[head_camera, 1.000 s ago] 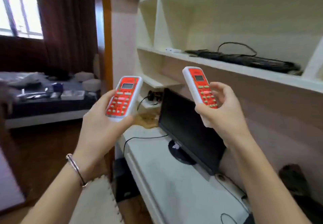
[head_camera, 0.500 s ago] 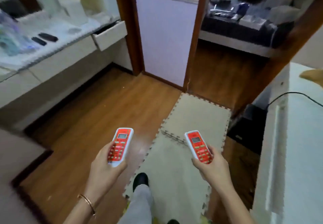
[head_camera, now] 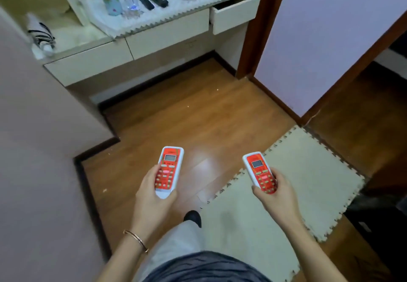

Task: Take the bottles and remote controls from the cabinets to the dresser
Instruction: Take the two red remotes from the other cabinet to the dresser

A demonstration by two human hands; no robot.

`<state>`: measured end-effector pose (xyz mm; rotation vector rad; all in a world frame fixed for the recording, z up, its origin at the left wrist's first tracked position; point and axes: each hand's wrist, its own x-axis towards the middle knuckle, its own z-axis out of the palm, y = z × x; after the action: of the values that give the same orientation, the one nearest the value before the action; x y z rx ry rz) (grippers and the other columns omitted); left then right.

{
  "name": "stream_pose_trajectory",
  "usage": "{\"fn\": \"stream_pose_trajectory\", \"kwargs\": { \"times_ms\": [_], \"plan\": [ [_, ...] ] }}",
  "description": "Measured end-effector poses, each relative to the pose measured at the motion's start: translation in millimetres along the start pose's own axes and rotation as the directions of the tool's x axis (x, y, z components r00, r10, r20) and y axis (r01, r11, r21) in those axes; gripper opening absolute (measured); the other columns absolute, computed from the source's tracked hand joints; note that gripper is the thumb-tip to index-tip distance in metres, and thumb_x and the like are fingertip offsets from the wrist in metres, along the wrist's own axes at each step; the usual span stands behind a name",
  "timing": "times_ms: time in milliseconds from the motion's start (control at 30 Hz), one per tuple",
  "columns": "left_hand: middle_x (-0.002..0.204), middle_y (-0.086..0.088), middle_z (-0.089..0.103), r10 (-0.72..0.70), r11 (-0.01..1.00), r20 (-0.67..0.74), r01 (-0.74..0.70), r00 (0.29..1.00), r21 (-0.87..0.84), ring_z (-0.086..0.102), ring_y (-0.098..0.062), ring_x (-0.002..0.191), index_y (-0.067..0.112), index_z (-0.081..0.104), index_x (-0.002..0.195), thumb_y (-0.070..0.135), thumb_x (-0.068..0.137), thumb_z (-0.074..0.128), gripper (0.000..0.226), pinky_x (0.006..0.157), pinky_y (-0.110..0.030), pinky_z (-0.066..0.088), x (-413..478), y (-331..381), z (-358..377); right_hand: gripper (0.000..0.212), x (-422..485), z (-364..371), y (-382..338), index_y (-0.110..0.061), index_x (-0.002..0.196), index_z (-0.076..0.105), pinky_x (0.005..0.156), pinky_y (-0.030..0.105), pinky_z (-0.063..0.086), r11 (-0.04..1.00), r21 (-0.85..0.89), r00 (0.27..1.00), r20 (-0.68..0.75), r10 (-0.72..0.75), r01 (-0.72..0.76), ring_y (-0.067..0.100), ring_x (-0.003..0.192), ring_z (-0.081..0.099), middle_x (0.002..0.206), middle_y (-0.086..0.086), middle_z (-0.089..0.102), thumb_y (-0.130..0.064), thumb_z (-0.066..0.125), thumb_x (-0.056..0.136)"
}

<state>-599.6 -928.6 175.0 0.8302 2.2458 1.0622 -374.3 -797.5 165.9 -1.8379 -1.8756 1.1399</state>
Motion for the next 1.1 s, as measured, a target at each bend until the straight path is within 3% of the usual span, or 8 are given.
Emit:
{"fn": "stream_pose_trajectory", "kwargs": {
  "times_ms": [167,367,500,600,767,933,1100],
  "plan": [
    [0.136,-0.007,0.05,0.0,0.999,-0.038,0.002,0.999,0.043,0.05,-0.018,0.117,0.009,0.045,0.132,0.004,0.071,0.074,0.068,0.096,-0.023,0.034,83.3,1.8,-30.0,0.052,75.1,39.2,-77.7,-0.027,0.115,0.056,0.074,0.038,0.054,0.998,0.016,0.998,0.011,-0.064,0.064,0.02,0.083,0.061,0.1,0.001,0.06,-0.038,0.064,0.065],
    [0.133,-0.009,0.053,-0.096,0.995,-0.106,0.097,0.99,0.007,0.053,-0.021,0.114,0.008,0.046,0.13,0.002,0.07,0.074,0.067,0.095,-0.024,0.035,173.5,0.9,-41.0,0.062,163.3,64.9,-142.2,-0.021,0.13,0.05,0.086,0.034,0.049,0.994,-0.011,0.993,0.04,-0.113,0.113,0.016,0.099,0.057,0.115,0.0,0.055,-0.028,0.07,0.072],
    [0.127,-0.011,0.056,-0.142,0.989,-0.122,0.136,0.982,-0.059,0.052,-0.015,0.101,0.007,0.048,0.128,-0.006,0.067,0.073,0.067,0.079,-0.006,0.038,251.8,4.2,-25.3,0.058,237.1,83.7,-164.5,-0.02,0.128,0.052,0.073,0.028,0.044,0.993,-0.056,0.992,0.077,-0.096,0.1,0.014,0.087,0.055,0.107,0.001,0.056,-0.028,0.071,0.073],
    [0.125,-0.012,0.057,-0.175,0.979,-0.139,0.158,0.975,-0.127,0.053,-0.016,0.099,0.007,0.049,0.128,-0.001,0.066,0.075,0.068,0.081,-0.018,0.038,329.9,19.3,-13.9,0.058,313.8,99.5,-191.2,-0.018,0.126,0.053,0.072,0.026,0.039,0.987,-0.097,0.988,0.101,-0.117,0.127,0.013,0.084,0.052,0.1,-0.001,0.055,-0.026,0.073,0.073],
    [0.122,-0.002,0.056,-0.144,0.982,-0.179,0.117,0.973,-0.151,0.056,-0.019,0.107,0.013,0.049,0.127,0.02,0.063,0.073,0.069,0.089,-0.025,0.039,462.4,66.1,-10.4,0.064,449.4,113.2,-269.8,-0.015,0.132,0.05,0.079,0.022,0.04,0.968,-0.113,0.969,0.128,-0.211,0.225,0.014,0.094,0.056,0.117,0.005,0.059,-0.025,0.074,0.073],
    [0.124,0.003,0.052,-0.162,0.979,-0.235,0.126,0.958,-0.158,0.054,-0.015,0.109,0.017,0.043,0.133,0.009,0.073,0.073,0.067,0.094,-0.032,0.045,560.0,93.4,-28.4,0.065,539.7,132.1,-351.8,-0.016,0.132,0.049,0.087,0.031,0.05,0.962,-0.084,0.959,0.143,-0.246,0.26,0.017,0.1,0.06,0.122,0.005,0.058,-0.032,0.074,0.073],
    [0.113,0.005,0.056,-0.166,0.975,-0.222,0.127,0.961,-0.182,0.056,-0.015,0.104,0.026,0.046,0.127,0.011,0.071,0.074,0.065,0.088,-0.027,0.044,646.9,99.9,-43.1,0.069,594.5,163.6,-406.2,-0.013,0.136,0.043,0.089,0.031,0.048,0.964,-0.072,0.959,0.142,-0.245,0.257,0.014,0.101,0.055,0.127,0.006,0.054,-0.028,0.074,0.076]
  ]
}}
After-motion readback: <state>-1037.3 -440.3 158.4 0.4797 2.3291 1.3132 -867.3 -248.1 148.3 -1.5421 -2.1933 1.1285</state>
